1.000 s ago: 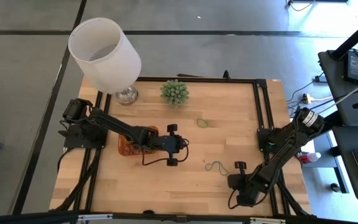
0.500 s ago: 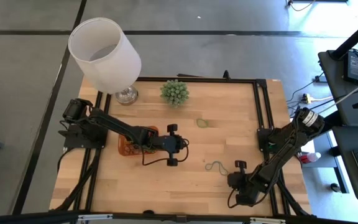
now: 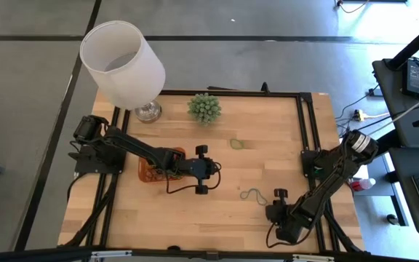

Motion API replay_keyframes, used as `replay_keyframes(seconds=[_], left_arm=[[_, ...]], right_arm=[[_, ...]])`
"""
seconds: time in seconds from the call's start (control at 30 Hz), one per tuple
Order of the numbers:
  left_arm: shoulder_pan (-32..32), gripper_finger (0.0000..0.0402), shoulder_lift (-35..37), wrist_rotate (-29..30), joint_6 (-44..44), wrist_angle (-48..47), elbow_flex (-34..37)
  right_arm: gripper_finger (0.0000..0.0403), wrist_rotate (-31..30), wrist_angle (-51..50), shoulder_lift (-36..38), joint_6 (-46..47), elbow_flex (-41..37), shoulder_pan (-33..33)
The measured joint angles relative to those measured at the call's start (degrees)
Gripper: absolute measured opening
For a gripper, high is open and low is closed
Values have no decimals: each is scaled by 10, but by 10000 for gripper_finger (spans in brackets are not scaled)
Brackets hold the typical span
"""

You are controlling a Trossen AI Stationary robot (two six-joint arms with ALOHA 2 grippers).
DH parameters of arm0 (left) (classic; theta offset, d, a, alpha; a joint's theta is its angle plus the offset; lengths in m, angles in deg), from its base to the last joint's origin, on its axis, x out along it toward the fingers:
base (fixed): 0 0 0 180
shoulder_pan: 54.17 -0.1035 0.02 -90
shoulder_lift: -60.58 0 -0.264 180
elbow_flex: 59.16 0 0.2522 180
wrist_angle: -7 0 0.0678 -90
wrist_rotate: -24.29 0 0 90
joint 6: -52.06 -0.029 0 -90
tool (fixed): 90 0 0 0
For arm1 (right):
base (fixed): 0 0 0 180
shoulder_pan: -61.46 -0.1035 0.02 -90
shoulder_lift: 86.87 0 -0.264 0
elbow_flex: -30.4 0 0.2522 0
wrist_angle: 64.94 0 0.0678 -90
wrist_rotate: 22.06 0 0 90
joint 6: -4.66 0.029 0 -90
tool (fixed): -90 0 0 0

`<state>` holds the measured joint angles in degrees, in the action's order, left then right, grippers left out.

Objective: Pick and place rubber bands into bin
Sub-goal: Put the green rubber band into the orange bin

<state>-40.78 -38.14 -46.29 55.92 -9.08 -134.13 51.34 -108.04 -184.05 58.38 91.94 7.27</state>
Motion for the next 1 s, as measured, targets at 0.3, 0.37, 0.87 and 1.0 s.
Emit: replay_keyframes(seconds=[0.3, 0.37, 0.87, 1.0], left_arm=[[0, 4, 0, 2, -1, 10, 0], [0, 3, 0, 9, -2, 23, 0], [-2, 78, 1, 16, -18, 172, 0], [-2, 141, -3, 4, -7, 217, 0]], right_arm=[[10, 2, 14, -3, -13, -2, 1], [11, -13, 11, 7, -15, -3, 0], [3, -418, -53, 136, -94, -4, 61], [2, -438, -34, 152, -159, -3, 105]])
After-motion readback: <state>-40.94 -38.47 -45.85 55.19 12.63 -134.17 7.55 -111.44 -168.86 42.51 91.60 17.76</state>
